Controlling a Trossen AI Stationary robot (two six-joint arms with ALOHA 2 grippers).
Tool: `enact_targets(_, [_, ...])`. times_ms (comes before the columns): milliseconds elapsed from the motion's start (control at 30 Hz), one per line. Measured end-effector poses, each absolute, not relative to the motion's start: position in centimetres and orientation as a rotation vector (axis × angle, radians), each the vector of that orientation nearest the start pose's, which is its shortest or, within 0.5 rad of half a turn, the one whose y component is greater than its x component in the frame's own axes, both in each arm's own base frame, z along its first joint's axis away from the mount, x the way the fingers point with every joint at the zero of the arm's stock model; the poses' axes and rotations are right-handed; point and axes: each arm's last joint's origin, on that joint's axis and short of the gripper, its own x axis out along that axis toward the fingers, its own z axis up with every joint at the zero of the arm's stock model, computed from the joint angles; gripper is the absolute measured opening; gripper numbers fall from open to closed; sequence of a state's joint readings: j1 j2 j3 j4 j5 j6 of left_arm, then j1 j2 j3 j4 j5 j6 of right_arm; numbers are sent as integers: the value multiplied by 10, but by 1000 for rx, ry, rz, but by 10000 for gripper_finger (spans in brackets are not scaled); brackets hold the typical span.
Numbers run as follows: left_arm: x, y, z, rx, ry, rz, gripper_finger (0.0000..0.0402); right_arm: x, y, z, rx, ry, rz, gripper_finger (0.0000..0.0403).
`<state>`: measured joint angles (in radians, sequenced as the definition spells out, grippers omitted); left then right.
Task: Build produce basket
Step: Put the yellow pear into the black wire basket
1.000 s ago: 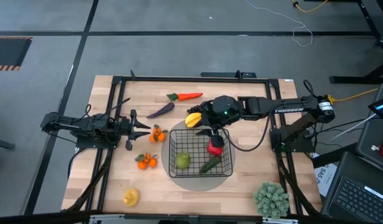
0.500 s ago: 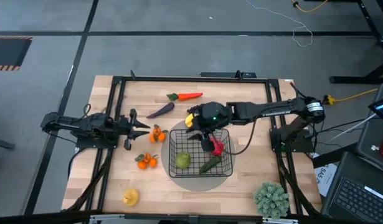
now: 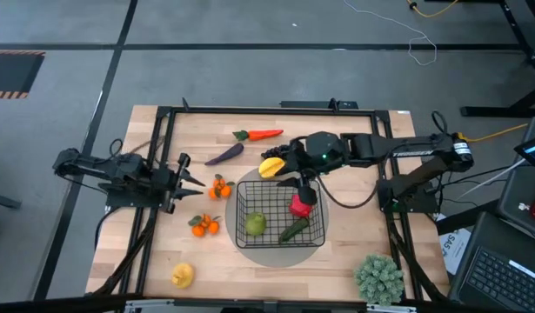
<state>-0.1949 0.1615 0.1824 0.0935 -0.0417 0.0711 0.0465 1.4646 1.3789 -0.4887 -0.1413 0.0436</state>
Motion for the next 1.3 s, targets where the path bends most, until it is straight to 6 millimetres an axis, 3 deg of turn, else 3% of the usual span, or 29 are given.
enact_targets(167, [110,-21,223,-68,215,-16,94,316,20,346,117,670,154,142])
enact_targets(467, [144,-46,236,-167,665,-6,94,309,21,338,184,787,126,142])
enact_targets(600, [149,-56,241,-264,841,28,94,305,27,335,195,833,130,142])
enact_targets(900, [160,-71,227,-225,949,37,94,302,48,334,158,853,181,142])
enact_targets(1300, [166,-73,219,-202,986,56,94,300,59,334,128,852,190,142])
